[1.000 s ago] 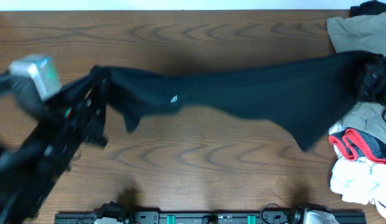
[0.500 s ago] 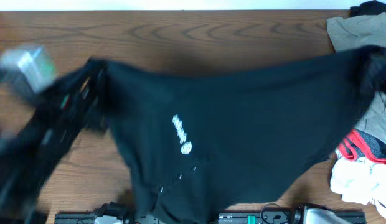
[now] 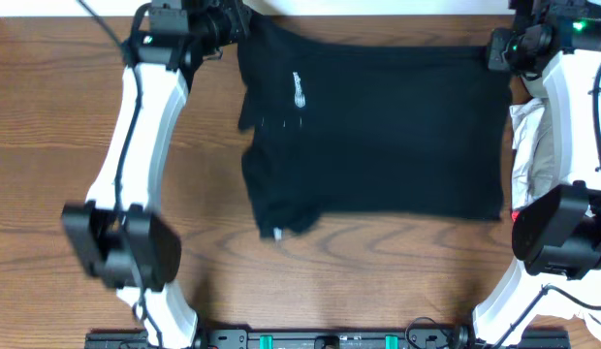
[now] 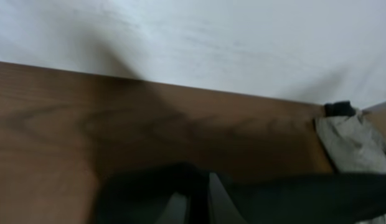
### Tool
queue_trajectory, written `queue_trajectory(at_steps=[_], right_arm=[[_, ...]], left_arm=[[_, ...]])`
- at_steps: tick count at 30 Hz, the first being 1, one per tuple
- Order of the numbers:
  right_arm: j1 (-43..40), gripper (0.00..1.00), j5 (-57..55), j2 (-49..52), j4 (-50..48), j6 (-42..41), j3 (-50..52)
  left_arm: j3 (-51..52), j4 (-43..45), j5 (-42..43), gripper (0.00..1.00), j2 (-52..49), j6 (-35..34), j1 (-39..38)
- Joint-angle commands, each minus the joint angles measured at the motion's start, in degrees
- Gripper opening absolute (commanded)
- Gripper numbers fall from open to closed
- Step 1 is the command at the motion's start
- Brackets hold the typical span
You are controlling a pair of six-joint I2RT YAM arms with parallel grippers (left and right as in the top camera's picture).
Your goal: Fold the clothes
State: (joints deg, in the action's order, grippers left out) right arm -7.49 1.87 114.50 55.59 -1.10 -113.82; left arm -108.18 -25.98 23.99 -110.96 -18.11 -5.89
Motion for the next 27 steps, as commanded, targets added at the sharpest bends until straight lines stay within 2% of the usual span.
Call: queue_trajectory(at_steps=[1, 5, 8, 10, 13, 16, 20, 23, 27], right_arm=[[-0.37, 0.01, 0.52, -3.91, -1.14, -2.56, -9.55], [-0.02, 0.01, 0.50, -4.15, 3.72, -3.13, -21.38], [0.07, 0.01, 0.50, -4.15, 9.16, -3.13, -26.84], [0.04, 0.01, 0.48, -4.15, 13.09, -3.10, -27.45], [-0.02, 0.01, -0.70, -3.74, 22.18, -3.08, -26.47], [-0.04, 0.01, -2.62, -3.41, 29.97, -3.08, -23.41], [-0.07, 0.01, -5.35, -3.39, 35.71, -2.89, -16.17], [-0.04, 0.01, -5.57, -3.39, 38.16, -2.89, -10.19], [-0.07, 0.01, -5.79, -3.39, 39.39, -1.97, -1.66]], left_arm=[[-13.84, 2.97, 6.05, 0.06, 1.95, -1.70, 2.34], [-25.88, -1.38, 7.80, 0.06, 2.45, -1.07, 3.87], [-32.46, -10.51, 9.05, 0.06, 3.45, 0.11, 4.28], [-33.55, -16.74, 9.05, 0.06, 4.42, 2.08, 4.24], [-33.53, -30.82, 9.05, 0.06, 5.16, 4.00, 4.15], [-32.22, -45.99, 9.01, 0.06, 4.59, 8.41, 4.13], [-27.96, -62.51, 8.81, 0.06, 2.71, 14.43, 4.04], [-20.79, -68.74, 8.57, 0.06, 2.34, 17.29, 4.04], [-10.45, -70.79, 8.59, 0.06, 2.38, 19.23, 4.04]])
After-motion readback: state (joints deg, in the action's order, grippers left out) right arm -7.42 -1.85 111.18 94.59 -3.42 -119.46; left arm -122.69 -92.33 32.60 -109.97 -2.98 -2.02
